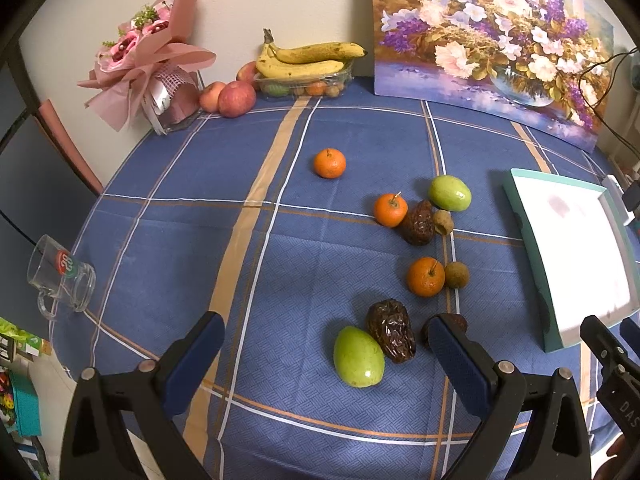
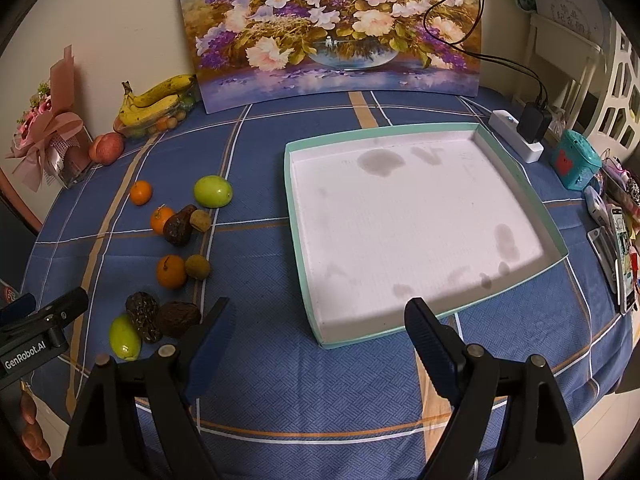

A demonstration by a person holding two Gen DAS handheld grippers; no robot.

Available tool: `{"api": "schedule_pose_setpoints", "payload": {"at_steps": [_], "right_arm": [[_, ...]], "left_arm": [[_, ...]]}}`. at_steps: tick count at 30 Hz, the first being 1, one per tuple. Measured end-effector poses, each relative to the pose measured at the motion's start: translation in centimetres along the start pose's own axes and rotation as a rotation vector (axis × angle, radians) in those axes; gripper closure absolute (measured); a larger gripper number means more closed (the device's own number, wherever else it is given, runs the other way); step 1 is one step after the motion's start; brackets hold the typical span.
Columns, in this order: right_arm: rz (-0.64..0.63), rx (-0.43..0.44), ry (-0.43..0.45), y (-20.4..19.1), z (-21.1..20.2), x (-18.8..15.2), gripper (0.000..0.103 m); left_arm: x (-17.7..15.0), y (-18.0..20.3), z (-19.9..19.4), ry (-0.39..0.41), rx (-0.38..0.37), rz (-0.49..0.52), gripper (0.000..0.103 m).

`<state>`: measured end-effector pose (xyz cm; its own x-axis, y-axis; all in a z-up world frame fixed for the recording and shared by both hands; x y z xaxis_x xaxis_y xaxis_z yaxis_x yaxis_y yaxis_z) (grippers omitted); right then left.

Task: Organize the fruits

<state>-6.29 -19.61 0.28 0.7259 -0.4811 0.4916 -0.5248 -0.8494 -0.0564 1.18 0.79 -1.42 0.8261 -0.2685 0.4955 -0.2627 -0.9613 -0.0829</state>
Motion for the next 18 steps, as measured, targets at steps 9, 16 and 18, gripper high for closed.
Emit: {"api": "schedule_pose_setpoints", "payload": {"at_steps": [9, 16, 18], "right_arm": [[0.003, 0.001, -0.004, 0.06, 0.12, -0.01, 0.017], [0.004, -0.001, -0.008, 0.27, 0.23, -0.08, 0.017], [0.005, -0.001, -0.010, 0.30, 0.30, -0.11, 0.017]], "left_arm": [[-0.02, -0.20, 0.21, -0.009, 0.000, -0.002, 0.000], [-0.06, -0.29, 0.26, -0.011, -0.001, -0.003, 0.000], [-0.09, -0.36, 0.29, -0.011, -0.002, -0.004, 0.000]]}}
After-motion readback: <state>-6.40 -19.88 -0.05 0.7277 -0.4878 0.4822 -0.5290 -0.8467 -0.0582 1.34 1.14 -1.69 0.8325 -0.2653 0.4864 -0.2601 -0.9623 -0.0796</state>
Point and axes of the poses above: each gripper's, at about its wrist camera, not at the fingertips, and z roughly the way its jaws point, y to its right, x to its top, the point moved 4 cm from there along z, roughly the way its jaws point
